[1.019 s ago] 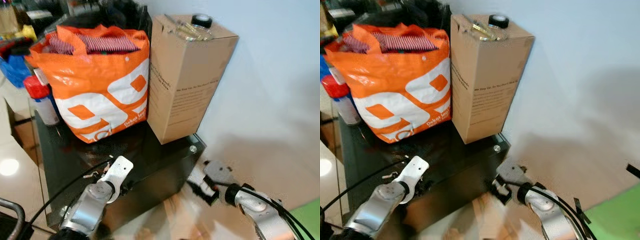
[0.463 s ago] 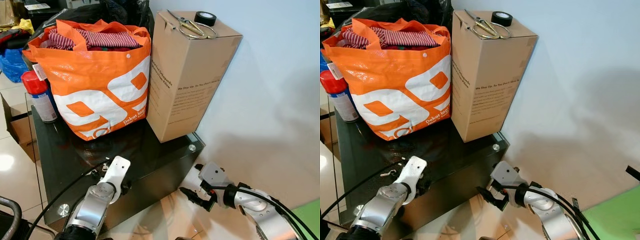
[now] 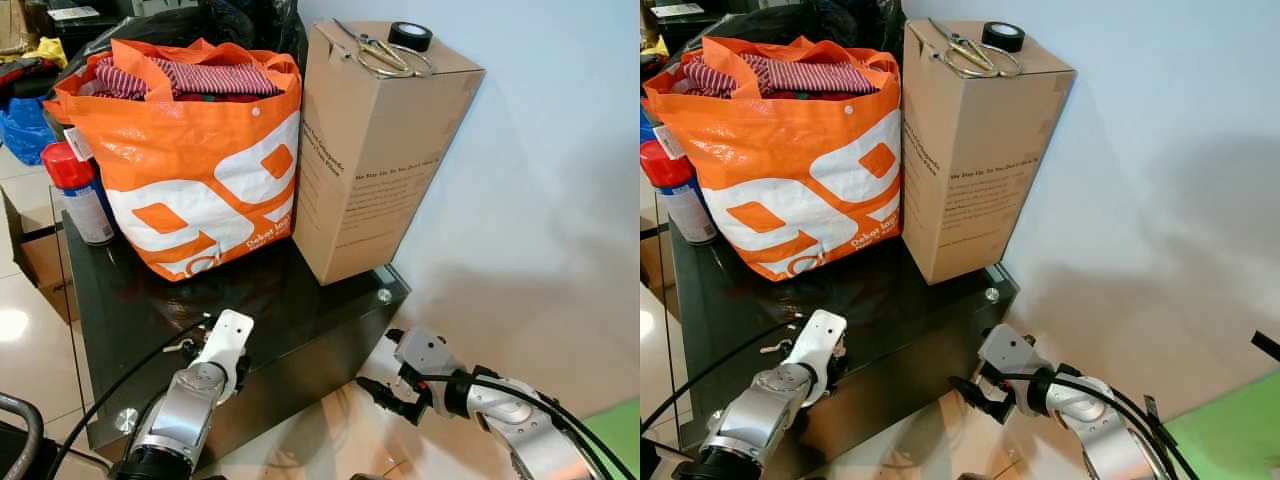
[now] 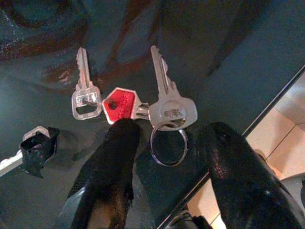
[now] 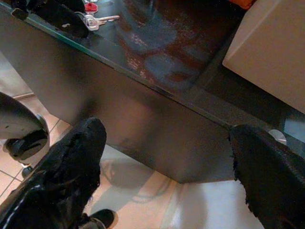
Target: Hang keys on a hook
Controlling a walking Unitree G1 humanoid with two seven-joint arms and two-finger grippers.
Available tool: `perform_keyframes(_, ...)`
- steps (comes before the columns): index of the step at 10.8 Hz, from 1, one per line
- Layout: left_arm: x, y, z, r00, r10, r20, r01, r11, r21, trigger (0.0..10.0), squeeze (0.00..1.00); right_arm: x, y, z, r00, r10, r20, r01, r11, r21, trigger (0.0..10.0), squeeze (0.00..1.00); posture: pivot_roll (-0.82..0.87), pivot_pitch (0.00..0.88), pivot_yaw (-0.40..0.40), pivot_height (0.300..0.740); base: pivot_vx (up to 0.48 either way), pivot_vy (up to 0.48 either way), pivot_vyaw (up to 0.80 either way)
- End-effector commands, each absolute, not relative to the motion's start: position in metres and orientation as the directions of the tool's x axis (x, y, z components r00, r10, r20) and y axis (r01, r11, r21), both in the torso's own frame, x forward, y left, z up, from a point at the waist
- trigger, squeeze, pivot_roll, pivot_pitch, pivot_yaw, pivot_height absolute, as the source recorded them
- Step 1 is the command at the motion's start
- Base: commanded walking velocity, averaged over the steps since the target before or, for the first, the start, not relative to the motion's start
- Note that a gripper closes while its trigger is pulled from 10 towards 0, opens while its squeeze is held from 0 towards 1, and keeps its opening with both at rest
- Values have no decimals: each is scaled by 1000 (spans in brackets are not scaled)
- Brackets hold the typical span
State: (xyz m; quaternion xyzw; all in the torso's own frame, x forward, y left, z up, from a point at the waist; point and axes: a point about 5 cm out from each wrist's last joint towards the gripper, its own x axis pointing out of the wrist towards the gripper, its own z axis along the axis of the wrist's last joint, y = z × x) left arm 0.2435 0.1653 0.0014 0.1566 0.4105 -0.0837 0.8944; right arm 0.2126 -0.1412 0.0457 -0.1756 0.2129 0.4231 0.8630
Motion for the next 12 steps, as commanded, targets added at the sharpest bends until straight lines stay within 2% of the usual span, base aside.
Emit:
perform_keyframes(1,245,161,2,644,-33,-764,286,937,200,196,0,214,-144,48,548,655,-519,-811,569,-137,10000,0,-132,27,-135,740,0,0,0)
perform_keyframes(8,246,159,2,644,-34,-764,280,940,195,0,0,215,-143,47,540,658,-526,-820,551,-152,10000,0,-131,17,-135,740,0,0,0)
perform_keyframes(10,247,161,4,654,-25,-756,270,941,202,0,0,215,-145,45,533,645,-548,-809,577,-109,10000,0,-124,8,-134,740,0,0,0)
perform_keyframes(11,248,162,5,659,-24,-752,266,942,203,0,0,216,-144,47,543,649,-533,-802,589,-101,10000,0,-124,8,-134,740,0,0,0)
perform_keyframes(12,249,163,6,667,-23,-745,260,944,204,0,0,219,-141,49,587,651,-482,-776,622,-106,10000,0,-121,0,-130,740,0,0,0)
